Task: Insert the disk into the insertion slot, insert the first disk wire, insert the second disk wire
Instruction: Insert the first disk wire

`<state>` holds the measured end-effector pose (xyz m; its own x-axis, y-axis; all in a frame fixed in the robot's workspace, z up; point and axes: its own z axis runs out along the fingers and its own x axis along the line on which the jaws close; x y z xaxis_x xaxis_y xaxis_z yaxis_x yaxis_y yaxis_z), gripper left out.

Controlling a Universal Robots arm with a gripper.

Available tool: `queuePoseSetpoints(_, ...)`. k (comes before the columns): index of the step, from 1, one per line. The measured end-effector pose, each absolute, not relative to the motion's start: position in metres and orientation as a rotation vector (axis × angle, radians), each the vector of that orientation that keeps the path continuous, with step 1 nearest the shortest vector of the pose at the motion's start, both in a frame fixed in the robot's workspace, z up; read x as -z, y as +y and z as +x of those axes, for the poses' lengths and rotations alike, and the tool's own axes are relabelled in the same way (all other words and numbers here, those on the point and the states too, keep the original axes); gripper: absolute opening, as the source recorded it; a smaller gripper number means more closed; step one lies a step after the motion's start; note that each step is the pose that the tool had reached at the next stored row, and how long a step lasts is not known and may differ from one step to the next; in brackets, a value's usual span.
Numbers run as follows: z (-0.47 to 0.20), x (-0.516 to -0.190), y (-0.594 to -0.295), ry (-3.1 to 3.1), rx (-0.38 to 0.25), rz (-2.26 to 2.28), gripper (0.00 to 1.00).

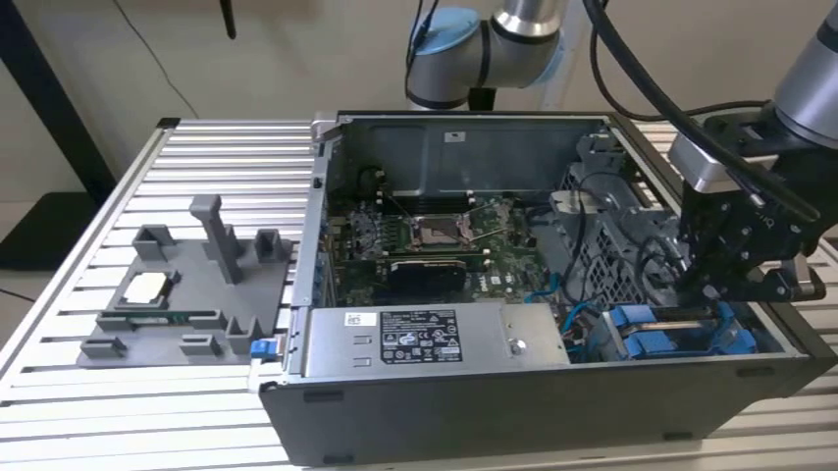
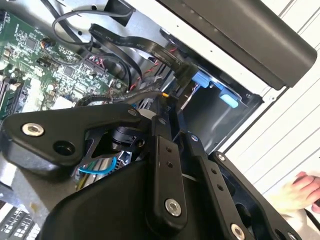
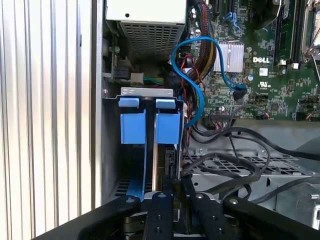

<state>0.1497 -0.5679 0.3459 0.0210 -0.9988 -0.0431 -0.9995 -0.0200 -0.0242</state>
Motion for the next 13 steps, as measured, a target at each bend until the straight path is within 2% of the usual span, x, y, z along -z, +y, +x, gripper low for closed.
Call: queuePoseSetpoints(13,0.1546,-0.3416,-0.568,2.163,-0.021,-2.213,0.19)
